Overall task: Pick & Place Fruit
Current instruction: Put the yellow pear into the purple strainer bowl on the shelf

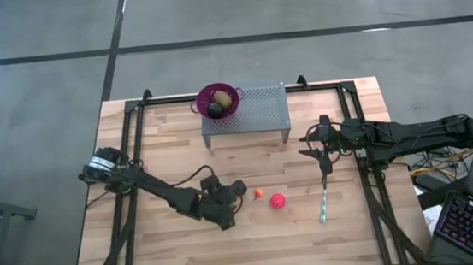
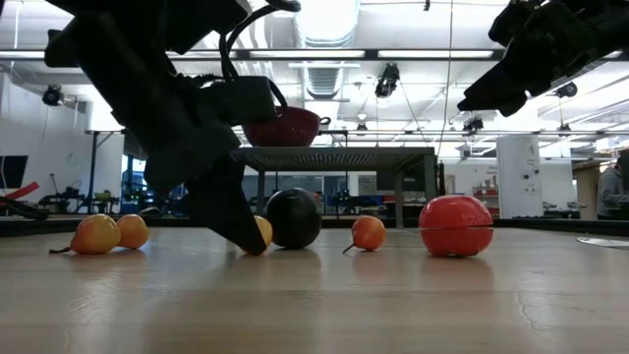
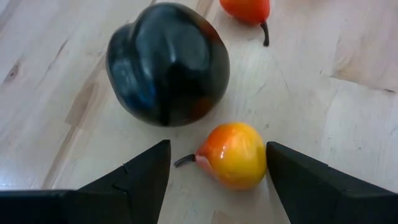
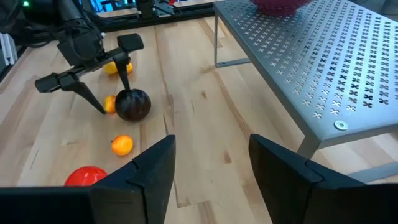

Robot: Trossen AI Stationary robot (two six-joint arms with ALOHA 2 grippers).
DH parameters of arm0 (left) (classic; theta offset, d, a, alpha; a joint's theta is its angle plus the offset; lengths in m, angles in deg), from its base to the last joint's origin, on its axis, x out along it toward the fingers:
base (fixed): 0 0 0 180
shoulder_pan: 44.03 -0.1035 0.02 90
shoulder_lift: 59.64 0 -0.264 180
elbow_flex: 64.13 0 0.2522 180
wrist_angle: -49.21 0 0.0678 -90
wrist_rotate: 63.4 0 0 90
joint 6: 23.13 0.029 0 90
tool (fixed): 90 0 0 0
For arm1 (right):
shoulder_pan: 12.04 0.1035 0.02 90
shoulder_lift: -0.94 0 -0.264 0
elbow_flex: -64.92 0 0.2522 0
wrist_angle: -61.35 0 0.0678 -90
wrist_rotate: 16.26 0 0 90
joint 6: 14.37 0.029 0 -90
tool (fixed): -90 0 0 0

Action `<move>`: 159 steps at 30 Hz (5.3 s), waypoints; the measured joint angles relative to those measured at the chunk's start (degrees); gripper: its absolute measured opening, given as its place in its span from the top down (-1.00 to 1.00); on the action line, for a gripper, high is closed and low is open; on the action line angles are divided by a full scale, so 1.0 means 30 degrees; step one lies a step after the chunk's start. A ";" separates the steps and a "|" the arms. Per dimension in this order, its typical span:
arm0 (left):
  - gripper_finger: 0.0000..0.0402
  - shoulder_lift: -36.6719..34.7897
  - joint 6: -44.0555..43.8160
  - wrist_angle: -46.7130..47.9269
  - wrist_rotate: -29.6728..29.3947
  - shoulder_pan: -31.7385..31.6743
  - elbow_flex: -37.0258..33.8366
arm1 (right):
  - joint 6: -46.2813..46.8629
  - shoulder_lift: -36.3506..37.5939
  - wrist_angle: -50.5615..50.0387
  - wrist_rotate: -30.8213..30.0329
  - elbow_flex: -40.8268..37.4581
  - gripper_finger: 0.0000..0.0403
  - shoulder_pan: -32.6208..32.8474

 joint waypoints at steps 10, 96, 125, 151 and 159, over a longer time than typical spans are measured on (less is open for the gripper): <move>-0.10 0.0018 0.0000 -0.0048 0.0187 -0.0069 0.0000 | 0.0003 0.0000 0.0000 0.0003 0.0000 0.14 0.0000; 0.19 -0.5591 1.0630 0.7655 0.2732 -1.4921 0.9954 | 0.0000 0.0000 -0.0002 0.0006 0.0000 0.37 -0.0002; 0.19 -0.1913 0.9151 1.1932 0.3644 -1.5110 1.2313 | 0.0000 0.0000 -0.0007 0.0006 0.0000 0.08 0.0000; -0.12 -0.1979 0.9013 1.1923 0.3636 -1.5087 1.2269 | 0.0000 0.0000 0.0000 0.0006 0.0000 0.13 0.0000; -0.11 -0.1979 0.9206 1.1977 0.3636 -1.5078 1.3188 | 0.0000 0.0000 0.0000 0.0004 0.0000 0.24 -0.0005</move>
